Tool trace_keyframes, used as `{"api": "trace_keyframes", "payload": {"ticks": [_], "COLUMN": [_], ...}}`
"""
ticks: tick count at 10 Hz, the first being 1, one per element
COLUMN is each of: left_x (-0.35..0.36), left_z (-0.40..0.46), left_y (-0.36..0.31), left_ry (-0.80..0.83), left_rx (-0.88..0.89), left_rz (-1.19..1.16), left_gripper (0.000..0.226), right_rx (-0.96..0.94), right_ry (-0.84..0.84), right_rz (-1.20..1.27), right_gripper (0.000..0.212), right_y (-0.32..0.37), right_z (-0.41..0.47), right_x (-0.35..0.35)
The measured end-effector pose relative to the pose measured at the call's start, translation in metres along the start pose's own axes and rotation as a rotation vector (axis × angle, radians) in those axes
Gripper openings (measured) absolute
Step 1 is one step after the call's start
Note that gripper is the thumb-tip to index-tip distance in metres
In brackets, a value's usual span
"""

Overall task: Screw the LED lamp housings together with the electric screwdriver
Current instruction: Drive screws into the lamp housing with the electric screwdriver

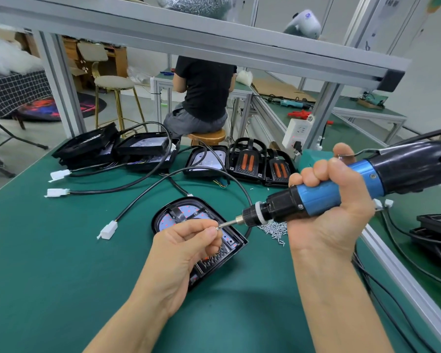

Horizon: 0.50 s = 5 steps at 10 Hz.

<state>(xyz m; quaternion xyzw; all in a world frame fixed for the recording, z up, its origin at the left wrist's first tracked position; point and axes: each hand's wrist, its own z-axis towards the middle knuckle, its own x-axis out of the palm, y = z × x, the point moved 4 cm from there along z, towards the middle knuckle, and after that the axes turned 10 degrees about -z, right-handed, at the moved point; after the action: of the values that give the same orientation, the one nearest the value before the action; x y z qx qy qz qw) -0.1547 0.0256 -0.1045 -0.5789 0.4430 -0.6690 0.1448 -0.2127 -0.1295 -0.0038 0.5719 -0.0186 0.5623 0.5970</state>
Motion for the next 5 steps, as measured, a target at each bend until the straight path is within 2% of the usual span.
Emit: {"api": "trace_keyframes", "payload": {"ticks": [5], "left_x": [-0.0016], "left_z": [0.0005], "left_y": [0.0027], "left_ry": [-0.023], "left_rx": [0.011], "left_rz": [-0.012], "left_gripper": [0.01], "right_rx": [-0.011], "right_ry": [0.012], "right_rz": [-0.008], "right_gripper": [0.021], "right_y": [-0.0024], "right_z": [-0.0019], "right_x": [-0.0002]}}
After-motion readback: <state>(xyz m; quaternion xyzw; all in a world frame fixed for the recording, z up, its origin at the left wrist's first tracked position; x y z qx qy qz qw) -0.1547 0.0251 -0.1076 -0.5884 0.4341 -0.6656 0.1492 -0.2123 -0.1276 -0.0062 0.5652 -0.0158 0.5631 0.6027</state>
